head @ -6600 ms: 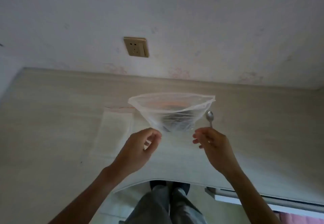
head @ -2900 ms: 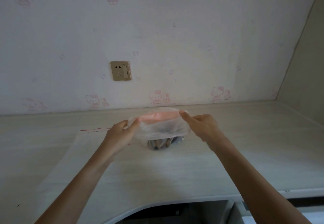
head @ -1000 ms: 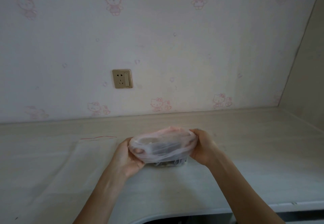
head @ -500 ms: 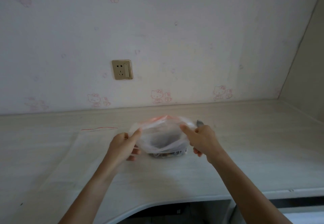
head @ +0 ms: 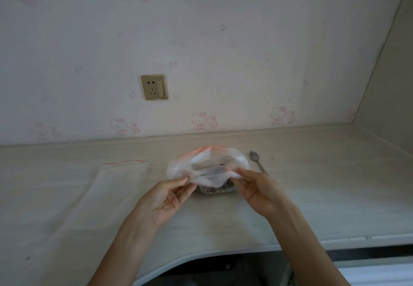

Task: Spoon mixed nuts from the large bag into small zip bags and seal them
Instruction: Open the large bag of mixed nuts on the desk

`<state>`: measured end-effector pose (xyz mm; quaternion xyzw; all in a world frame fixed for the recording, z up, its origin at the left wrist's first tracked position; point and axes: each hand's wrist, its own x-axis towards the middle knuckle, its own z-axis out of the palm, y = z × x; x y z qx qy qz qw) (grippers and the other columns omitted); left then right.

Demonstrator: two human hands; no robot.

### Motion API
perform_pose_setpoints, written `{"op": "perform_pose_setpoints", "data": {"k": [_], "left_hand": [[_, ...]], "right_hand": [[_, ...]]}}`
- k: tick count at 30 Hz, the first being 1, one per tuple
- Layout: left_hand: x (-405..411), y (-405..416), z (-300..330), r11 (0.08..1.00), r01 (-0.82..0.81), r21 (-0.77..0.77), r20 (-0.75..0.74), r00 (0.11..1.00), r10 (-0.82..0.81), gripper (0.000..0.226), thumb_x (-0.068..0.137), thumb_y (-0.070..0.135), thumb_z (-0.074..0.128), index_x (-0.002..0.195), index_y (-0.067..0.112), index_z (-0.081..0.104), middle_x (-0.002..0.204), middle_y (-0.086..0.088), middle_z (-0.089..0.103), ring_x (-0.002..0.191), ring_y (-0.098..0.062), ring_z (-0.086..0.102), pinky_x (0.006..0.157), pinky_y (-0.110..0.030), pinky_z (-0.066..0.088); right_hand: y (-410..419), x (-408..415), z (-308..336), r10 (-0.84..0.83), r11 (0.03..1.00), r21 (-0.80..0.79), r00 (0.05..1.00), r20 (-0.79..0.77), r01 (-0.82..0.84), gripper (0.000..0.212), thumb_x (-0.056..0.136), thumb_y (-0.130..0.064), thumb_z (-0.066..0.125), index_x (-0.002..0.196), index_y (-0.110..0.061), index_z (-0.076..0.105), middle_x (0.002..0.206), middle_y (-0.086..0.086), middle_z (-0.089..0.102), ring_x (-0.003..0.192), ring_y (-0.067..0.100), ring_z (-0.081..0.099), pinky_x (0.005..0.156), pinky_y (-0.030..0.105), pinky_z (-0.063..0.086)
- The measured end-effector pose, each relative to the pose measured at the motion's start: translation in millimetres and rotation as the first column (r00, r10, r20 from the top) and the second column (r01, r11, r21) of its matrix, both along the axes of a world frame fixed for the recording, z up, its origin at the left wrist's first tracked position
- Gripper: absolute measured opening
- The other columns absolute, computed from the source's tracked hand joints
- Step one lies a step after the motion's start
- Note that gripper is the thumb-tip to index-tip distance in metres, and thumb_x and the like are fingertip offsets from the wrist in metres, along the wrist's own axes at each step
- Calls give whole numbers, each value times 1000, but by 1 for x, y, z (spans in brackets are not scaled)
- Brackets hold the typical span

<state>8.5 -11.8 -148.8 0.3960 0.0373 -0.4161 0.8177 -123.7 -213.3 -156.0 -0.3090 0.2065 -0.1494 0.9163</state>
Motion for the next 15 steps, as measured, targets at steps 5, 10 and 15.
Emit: {"op": "perform_pose_setpoints", "data": {"k": [5,10,15], "left_hand": [[-9,-9,-2,987,-101,-122,-113,990,87,34,72,-18,54,102,-10,66,94,-24,76,78,-35,79,60,-44,66],[-11,-14,-6,979,-161,-125,-116,982,147,27,80,-20,48,99,-8,64,92,-23,74,75,-33,79,63,-43,66],[-11,-18,-5,978,-183,-97,-135,976,169,26,92,-20,41,94,-6,63,95,-19,71,89,-29,73,62,-40,66]], "right_hand": [[2,3,-1,-30,975,219,999,31,23,25,101,-5,57,121,8,64,117,25,69,107,36,69,84,44,58],[-2,3,4,-103,991,-100,987,-126,91,17,97,-14,67,114,-10,69,92,9,67,77,19,60,65,30,47],[1,4,3,-137,989,53,990,-35,139,6,95,-4,67,99,-3,72,89,11,73,73,19,70,59,25,61]]}}
